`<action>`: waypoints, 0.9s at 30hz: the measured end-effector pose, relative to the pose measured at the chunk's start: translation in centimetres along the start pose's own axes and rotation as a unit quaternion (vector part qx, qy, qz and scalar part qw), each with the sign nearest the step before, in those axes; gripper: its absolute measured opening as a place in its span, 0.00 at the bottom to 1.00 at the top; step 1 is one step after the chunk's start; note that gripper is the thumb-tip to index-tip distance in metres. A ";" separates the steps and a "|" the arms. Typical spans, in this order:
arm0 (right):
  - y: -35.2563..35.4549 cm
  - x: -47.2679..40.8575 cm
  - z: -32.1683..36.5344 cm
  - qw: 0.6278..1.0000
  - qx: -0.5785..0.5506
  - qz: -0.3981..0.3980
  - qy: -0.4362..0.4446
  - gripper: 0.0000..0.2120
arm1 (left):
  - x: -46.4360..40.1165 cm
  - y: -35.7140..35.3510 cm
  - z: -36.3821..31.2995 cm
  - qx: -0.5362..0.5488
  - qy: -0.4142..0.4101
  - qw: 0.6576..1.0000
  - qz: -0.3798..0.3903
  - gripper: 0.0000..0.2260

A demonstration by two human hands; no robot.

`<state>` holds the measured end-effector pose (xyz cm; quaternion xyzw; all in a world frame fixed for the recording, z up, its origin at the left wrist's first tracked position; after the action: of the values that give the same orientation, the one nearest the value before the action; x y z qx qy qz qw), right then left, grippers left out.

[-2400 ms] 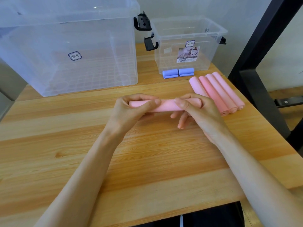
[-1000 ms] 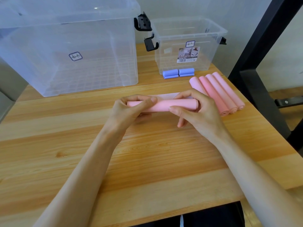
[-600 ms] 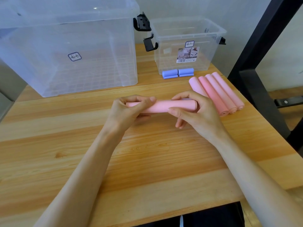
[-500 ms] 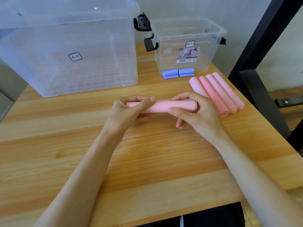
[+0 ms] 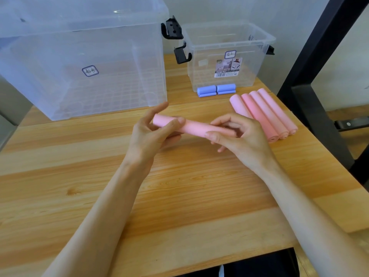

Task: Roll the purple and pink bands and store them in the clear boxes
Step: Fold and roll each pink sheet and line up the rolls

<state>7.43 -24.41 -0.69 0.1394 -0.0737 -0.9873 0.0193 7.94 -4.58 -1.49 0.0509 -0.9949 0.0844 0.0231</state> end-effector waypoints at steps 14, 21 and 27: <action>-3.3 1.6 0.1 0.983 0.047 0.178 -0.010 0.29 | -1.4 1.3 1.2 0.012 0.016 1.000 -0.024 0.17; -3.2 1.6 0.3 0.984 0.084 0.156 -0.002 0.29 | -1.7 0.6 1.4 -0.009 0.028 0.999 0.017 0.22; -2.5 1.4 0.9 0.980 0.144 0.136 0.026 0.29 | -2.4 -0.4 1.1 -0.020 0.030 0.999 0.017 0.24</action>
<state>5.80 -21.94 -0.57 0.1550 -0.2332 -0.9505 0.1351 10.35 -4.96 -2.68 0.0308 -0.9960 0.0660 0.0522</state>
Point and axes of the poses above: each hand's wrist, its own x-axis away from the middle knuckle, its own y-axis out of the back of the hand, z = x × y, the point moved 9 cm from there along -x, towards the middle knuckle, and after that the axes turned 4 degrees about -z, right-handed, at the moved point
